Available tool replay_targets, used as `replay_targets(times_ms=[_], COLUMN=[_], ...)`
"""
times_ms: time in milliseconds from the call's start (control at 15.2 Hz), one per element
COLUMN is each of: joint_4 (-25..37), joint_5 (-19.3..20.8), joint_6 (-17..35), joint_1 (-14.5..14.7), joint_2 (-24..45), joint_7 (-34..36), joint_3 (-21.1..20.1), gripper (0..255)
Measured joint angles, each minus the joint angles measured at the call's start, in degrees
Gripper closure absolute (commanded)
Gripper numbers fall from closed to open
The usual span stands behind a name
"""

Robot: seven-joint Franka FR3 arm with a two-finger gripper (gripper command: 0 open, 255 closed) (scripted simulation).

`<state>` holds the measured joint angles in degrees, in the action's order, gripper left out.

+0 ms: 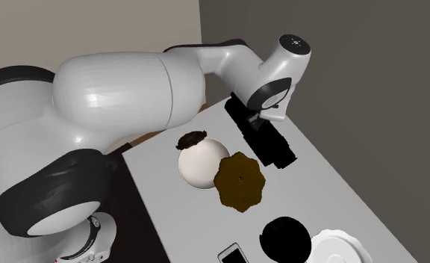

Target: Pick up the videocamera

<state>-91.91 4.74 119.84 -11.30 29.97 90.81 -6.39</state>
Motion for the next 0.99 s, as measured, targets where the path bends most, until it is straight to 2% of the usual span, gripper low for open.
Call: replay_targets(times_ms=[528,990], joint_4=[-0.1,1.3], joint_5=[0.0,-0.3], joint_6=[0.1,-3.5], joint_1=[0.0,-0.1], joint_2=[0.0,-2.0], joint_7=[0.0,-0.2], joint_3=[0.0,-0.1], gripper=[255,255])
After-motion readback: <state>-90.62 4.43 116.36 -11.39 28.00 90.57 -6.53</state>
